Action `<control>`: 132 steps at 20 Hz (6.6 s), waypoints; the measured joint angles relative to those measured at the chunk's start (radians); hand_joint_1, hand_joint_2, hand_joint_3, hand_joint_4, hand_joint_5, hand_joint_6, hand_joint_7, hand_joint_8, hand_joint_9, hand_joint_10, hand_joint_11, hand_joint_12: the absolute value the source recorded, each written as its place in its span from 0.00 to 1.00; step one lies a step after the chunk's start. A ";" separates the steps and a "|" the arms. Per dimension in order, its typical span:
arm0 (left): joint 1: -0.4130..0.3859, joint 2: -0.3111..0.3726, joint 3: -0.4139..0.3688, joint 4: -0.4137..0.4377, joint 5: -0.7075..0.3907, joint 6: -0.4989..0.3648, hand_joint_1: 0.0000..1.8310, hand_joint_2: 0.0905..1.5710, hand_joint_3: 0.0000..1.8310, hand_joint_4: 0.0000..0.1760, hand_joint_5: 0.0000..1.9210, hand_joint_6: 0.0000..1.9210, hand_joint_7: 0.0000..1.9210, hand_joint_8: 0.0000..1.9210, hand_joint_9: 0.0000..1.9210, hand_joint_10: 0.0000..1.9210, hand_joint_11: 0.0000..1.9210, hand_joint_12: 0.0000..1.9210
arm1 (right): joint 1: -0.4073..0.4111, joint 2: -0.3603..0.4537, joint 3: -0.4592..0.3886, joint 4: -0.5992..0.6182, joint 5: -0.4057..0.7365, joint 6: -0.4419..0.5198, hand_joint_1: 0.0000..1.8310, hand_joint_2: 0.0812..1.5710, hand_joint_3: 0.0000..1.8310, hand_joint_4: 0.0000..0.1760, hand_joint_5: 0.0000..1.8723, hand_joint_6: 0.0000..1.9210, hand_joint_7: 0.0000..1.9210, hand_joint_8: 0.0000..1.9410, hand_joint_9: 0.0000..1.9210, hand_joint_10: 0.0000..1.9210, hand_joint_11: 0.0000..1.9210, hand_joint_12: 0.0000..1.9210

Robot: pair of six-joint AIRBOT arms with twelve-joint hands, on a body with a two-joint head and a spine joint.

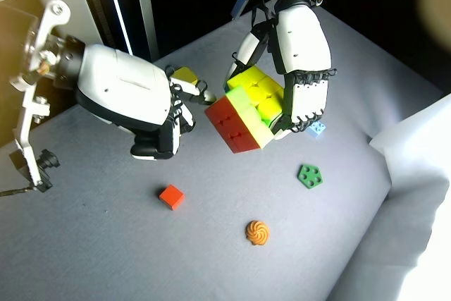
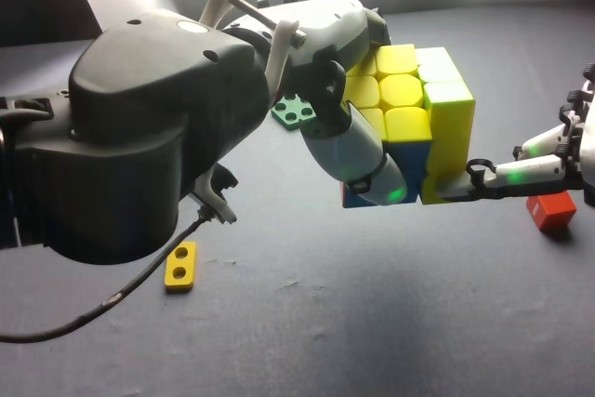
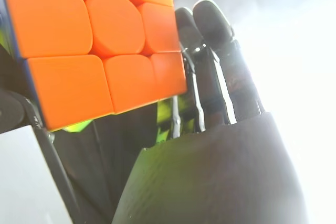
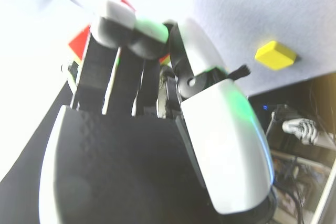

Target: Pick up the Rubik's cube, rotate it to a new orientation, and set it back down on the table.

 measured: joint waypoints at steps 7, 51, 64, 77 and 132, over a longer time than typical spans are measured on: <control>0.000 0.000 0.000 -0.002 -0.011 0.002 0.73 0.77 0.00 0.00 0.44 0.59 0.37 0.76 0.34 0.80 0.19 0.80 | -0.007 -0.022 0.014 0.003 -0.010 0.000 0.71 0.89 0.00 1.00 0.00 0.00 0.32 0.87 0.57 1.00 0.60 1.00; -0.011 0.000 -0.003 -0.005 0.039 -0.009 0.73 0.77 0.00 0.00 0.42 0.60 0.35 0.79 0.33 0.81 0.19 0.80 | -0.069 -0.023 0.007 -0.091 0.020 -0.004 0.70 0.90 0.00 1.00 0.02 0.01 0.31 0.88 0.53 1.00 0.55 1.00; -0.011 0.002 0.000 0.019 0.007 -0.021 0.72 0.78 0.00 0.00 0.42 0.61 0.34 0.80 0.32 0.83 0.19 0.81 | 0.166 0.059 -0.038 -0.026 0.053 -0.003 0.71 0.89 0.00 0.97 0.01 0.00 0.32 0.87 0.55 1.00 0.58 1.00; 0.009 0.000 0.007 0.047 0.072 -0.010 0.72 0.79 0.00 0.00 0.44 0.57 0.32 0.83 0.30 0.85 0.17 0.83 | 0.340 0.153 -0.037 0.047 0.026 -0.003 0.71 0.88 0.00 1.00 0.01 0.00 0.33 0.85 0.52 1.00 0.54 1.00; 0.205 0.008 0.082 0.375 0.230 -0.256 0.36 0.38 0.00 0.00 0.00 0.00 0.00 0.00 0.01 0.00 0.00 0.12 | 0.279 0.160 -0.039 0.087 0.058 -0.003 0.71 0.88 0.00 1.00 0.03 0.00 0.33 0.85 0.52 1.00 0.53 1.00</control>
